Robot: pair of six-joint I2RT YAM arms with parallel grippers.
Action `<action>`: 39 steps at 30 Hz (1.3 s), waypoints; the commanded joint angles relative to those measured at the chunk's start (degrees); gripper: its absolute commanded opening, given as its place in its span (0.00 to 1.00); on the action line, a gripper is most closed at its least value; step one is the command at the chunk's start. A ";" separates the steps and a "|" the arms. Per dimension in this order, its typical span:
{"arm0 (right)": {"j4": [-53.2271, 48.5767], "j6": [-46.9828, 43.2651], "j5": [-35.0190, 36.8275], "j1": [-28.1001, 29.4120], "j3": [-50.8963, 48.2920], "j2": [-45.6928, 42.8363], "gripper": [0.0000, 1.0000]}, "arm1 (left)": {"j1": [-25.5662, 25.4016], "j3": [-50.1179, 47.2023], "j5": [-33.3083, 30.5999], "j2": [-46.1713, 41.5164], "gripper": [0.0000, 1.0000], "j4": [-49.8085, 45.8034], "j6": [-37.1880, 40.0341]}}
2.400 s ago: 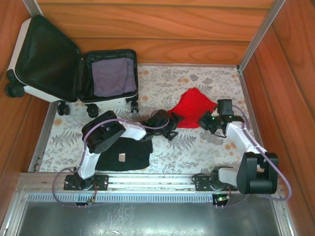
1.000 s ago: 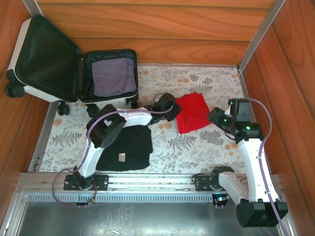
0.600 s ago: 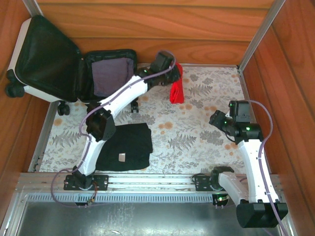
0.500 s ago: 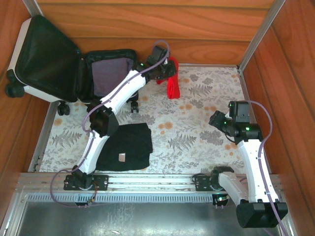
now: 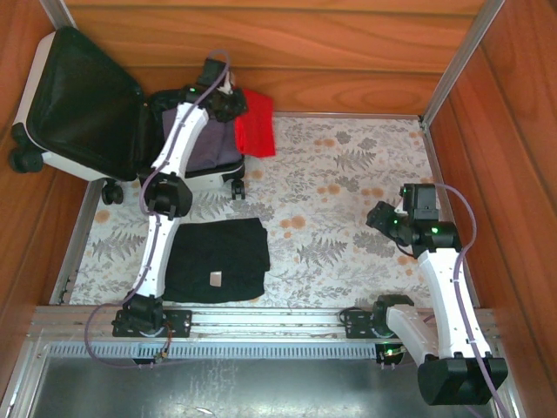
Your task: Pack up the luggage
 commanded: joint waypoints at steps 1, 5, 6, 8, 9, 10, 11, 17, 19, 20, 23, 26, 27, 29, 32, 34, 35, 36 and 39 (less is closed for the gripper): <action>0.29 0.67 -1.52 0.12 -0.42 -0.21 0.71 | 1.64 2.05 2.96 -5.46 0.00 5.64 -1.58; 0.25 0.60 -1.93 0.16 -0.57 -0.08 0.71 | 4.84 1.02 -0.43 -8.85 0.00 10.71 -5.69; 0.21 0.52 -2.01 0.17 -0.66 -0.08 0.71 | 5.60 0.56 -1.45 -9.53 0.00 11.64 -6.90; 0.29 0.49 -2.06 0.12 -0.83 -0.08 0.71 | 7.18 0.06 -3.29 -10.53 0.00 12.83 -8.58; 0.38 0.45 -2.15 0.12 -1.00 -0.08 0.71 | 7.86 0.02 -4.17 -10.82 0.00 13.11 -9.08; 0.46 0.41 -2.30 0.12 -1.13 -0.08 0.71 | 8.41 -0.01 -4.94 -11.06 0.00 13.24 -9.28; 0.55 0.36 -2.41 0.14 -1.39 0.01 0.71 | 8.93 -0.12 -5.73 -11.19 0.00 13.40 -9.53; 1.65 0.10 -3.28 0.13 -2.44 0.98 0.71 | 10.82 -2.21 -10.47 -12.35 0.00 13.52 -11.61; 2.11 0.01 -3.72 0.12 -2.65 1.62 0.71 | 10.84 -3.73 -12.21 -13.23 0.00 13.56 -12.98; 2.31 -0.03 -3.95 0.12 -2.70 1.88 0.71 | 10.86 -4.36 -13.03 -13.63 0.00 13.52 -13.65; 2.99 -0.21 -4.35 0.19 -2.89 2.60 0.71 | 10.84 -7.01 -15.71 -15.26 0.00 13.61 -16.57; 3.45 -0.64 -4.74 0.12 -2.89 3.34 0.71 | 10.84 -7.94 -17.56 -15.99 0.00 13.77 -19.60; 3.54 -0.82 -4.87 0.12 -2.81 3.61 0.71 | 10.85 -7.87 -17.95 -16.08 0.00 13.82 -20.75; 3.55 -1.24 -5.05 0.14 -2.69 4.06 0.71 | 10.85 -7.72 -18.23 -16.16 0.00 14.02 -23.12; 3.63 -1.83 -5.38 0.12 -2.39 4.70 0.72 | 10.84 -7.28 -18.53 -16.03 0.00 14.62 -26.47; 3.71 -2.29 -5.89 0.16 -2.11 5.15 0.72 | 10.89 -7.18 -19.57 -15.87 0.00 15.04 -28.14; 3.79 -2.48 -6.14 0.14 -2.05 5.28 0.72 | 10.97 -7.25 -20.10 -15.79 0.00 15.14 -28.94; 3.85 -2.71 -6.42 0.16 -1.94 5.49 0.72 | 11.01 -7.40 -20.53 -15.69 0.00 15.26 -30.01; 4.13 -3.19 -7.04 0.13 -1.80 5.97 0.73 | 11.28 -7.83 -20.46 -15.01 0.00 15.93 -33.90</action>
